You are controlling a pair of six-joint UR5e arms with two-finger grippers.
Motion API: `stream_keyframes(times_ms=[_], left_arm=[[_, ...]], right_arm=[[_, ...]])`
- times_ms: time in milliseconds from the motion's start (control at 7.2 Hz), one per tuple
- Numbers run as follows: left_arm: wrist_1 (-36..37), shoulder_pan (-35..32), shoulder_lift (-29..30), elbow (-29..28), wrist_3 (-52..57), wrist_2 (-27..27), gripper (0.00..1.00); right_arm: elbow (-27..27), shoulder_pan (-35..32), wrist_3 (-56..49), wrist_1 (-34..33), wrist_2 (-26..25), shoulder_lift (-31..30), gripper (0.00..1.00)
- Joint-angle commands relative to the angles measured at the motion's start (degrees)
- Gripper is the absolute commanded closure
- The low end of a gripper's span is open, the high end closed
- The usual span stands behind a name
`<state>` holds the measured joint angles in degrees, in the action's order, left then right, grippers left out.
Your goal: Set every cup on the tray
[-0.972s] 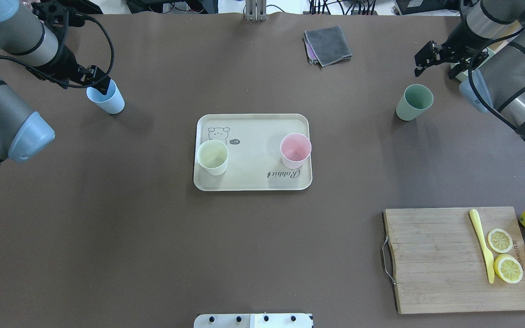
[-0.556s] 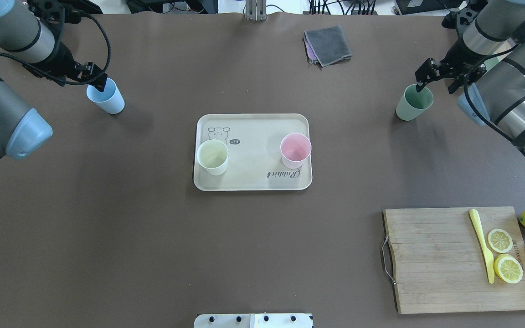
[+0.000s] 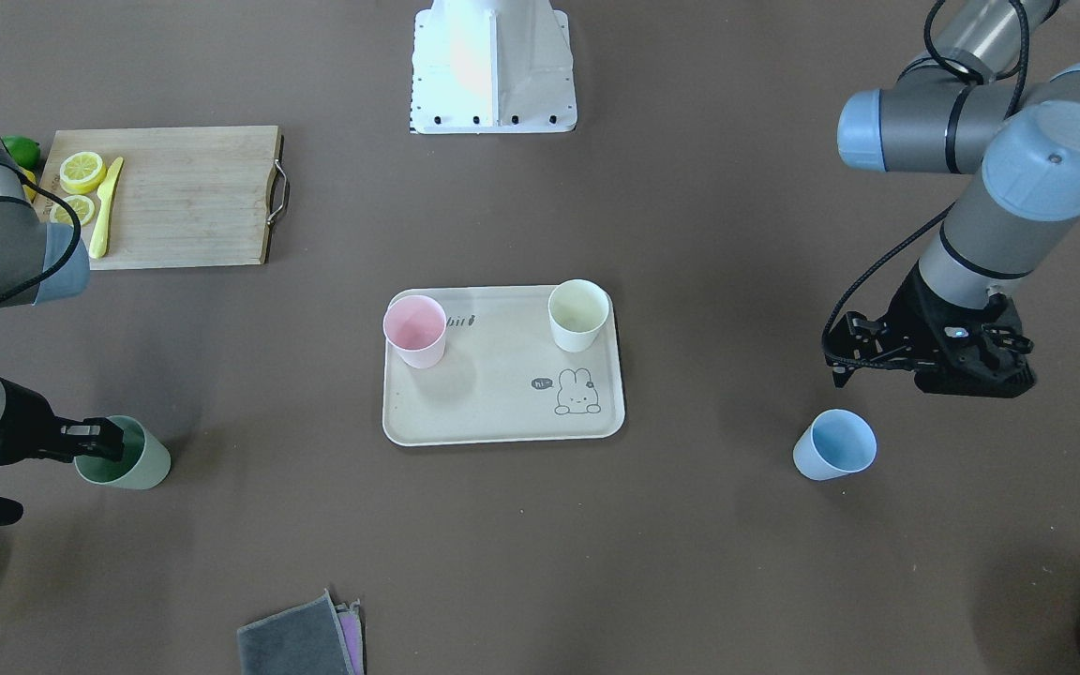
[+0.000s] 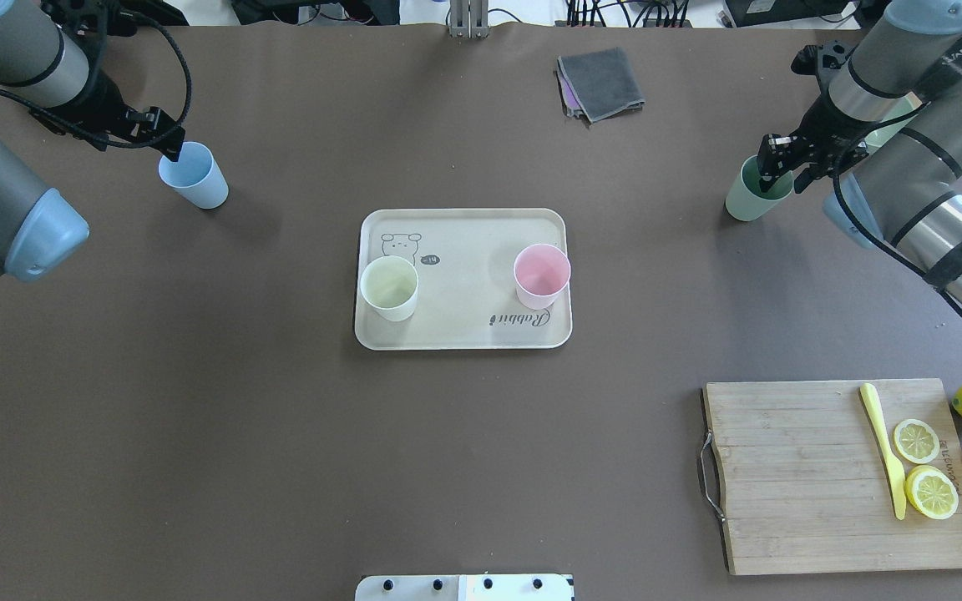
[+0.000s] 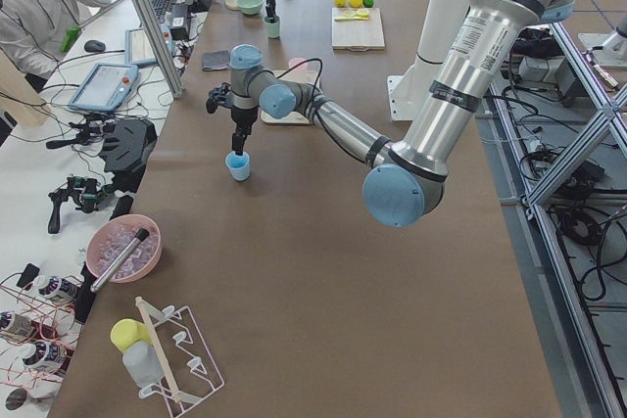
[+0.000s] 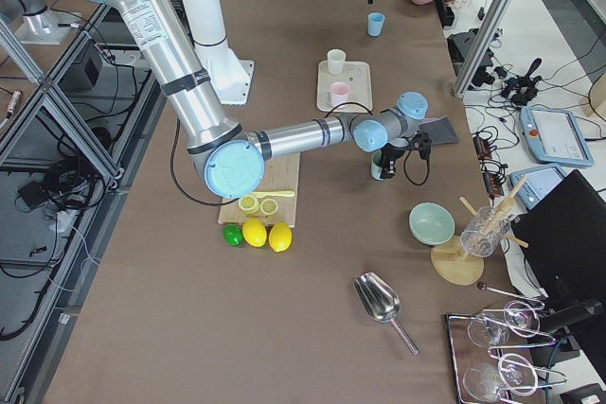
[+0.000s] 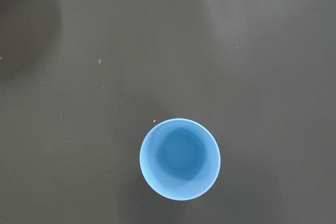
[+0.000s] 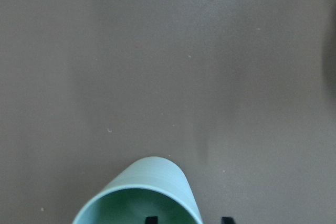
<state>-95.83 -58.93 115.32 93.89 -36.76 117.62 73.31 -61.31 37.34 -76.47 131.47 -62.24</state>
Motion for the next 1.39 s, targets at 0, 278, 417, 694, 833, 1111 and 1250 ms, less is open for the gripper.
stream_keyframes(times_ms=[0,278,417,694,833,1111,1250], left_arm=[[-2.49,-1.45,-0.10,-4.13,2.13,0.07,0.03],[-8.47,-1.98,0.69,-10.80,1.43,1.64,0.03],[-8.93,-1.89,1.48,-12.83,1.34,1.74,0.03],[-13.30,-1.72,2.54,-17.41,-0.66,5.41,0.08],[-15.16,-1.63,2.97,-18.90,-1.64,5.60,0.10],[-15.44,-1.45,3.50,-19.79,-2.09,5.69,0.29],[-15.44,-1.28,3.94,-19.97,-2.35,6.39,0.52]], right_arm=[[0.61,-0.30,0.28,-0.34,0.45,0.80,1.00],[0.70,-0.65,1.15,-0.78,2.03,3.69,1.00],[0.70,-0.48,4.38,-0.70,2.73,6.15,1.00],[0.61,1.27,10.71,-0.52,3.26,10.46,1.00],[0.70,3.37,14.13,-0.34,3.35,12.22,1.00],[1.22,6.89,17.83,0.10,3.26,13.90,1.00],[1.48,8.04,19.08,0.18,3.18,14.60,1.00]])
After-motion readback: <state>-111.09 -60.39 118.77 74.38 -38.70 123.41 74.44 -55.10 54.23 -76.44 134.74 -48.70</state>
